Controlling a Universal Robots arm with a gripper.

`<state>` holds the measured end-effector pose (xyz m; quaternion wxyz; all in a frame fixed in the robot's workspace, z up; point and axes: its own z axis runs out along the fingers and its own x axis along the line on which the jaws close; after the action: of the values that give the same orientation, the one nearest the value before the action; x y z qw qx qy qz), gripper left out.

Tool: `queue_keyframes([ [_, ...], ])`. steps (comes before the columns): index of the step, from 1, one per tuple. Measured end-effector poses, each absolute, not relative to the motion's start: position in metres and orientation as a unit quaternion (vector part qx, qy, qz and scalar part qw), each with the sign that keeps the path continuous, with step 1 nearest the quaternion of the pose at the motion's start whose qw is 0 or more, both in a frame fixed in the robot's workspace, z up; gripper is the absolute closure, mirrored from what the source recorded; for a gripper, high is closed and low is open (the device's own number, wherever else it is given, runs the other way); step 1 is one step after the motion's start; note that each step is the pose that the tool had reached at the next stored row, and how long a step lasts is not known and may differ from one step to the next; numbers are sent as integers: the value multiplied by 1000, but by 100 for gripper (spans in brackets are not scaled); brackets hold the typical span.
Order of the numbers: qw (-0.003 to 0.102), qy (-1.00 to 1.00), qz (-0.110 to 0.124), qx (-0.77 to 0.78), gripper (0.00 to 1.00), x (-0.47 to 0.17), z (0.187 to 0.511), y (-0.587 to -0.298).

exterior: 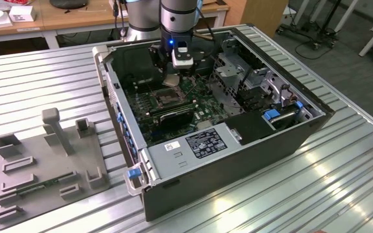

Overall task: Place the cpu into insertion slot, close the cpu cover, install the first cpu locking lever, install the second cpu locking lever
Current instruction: 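Place the cpu into insertion slot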

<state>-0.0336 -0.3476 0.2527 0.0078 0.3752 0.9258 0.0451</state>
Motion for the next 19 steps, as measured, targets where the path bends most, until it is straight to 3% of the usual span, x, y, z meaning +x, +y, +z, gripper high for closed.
queue_keyframes([
  [19,13,872,44,487,46,-34,252,-348],
])
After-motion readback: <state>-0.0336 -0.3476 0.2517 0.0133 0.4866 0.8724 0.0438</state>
